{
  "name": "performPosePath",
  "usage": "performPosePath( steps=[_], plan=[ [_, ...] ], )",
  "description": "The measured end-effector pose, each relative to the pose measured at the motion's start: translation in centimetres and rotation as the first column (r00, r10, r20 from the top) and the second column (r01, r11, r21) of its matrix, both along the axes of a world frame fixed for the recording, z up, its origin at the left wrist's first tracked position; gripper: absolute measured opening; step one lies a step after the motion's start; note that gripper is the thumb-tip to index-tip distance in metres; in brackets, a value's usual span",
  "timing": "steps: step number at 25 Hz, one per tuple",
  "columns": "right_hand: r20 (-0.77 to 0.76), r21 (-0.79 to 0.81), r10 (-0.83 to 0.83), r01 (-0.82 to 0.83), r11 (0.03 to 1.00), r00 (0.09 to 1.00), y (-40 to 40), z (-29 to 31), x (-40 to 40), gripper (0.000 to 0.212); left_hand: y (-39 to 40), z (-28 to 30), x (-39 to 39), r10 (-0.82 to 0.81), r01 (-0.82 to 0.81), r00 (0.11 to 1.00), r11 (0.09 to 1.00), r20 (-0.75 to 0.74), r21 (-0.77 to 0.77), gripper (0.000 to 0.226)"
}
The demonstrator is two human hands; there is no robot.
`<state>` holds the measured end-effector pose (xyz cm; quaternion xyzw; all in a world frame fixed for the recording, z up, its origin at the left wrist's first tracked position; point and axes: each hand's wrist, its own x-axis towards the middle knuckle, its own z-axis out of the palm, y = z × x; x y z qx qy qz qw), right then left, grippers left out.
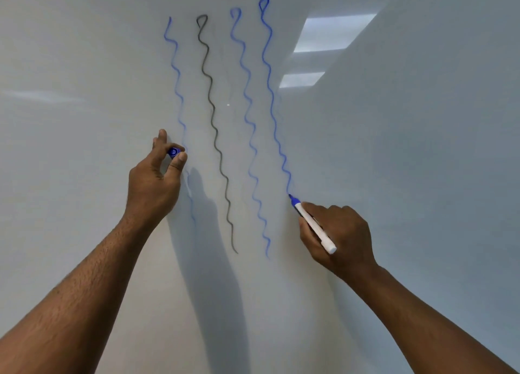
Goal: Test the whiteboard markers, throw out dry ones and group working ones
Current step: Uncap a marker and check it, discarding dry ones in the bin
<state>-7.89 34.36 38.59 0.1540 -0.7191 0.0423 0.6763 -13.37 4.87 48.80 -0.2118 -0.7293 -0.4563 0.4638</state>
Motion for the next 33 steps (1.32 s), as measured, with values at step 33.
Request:
performPosePath(
  steps=[33],
  plan=[
    [0.385, -0.881, 0.863, -0.147, 0.449, 0.328, -15.6, -24.4, 8.9, 0.017, -0.3, -33.2, 9.8, -0.830, -0.292, 0.300, 0.389, 0.470, 0.874, 0.020]
  ],
)
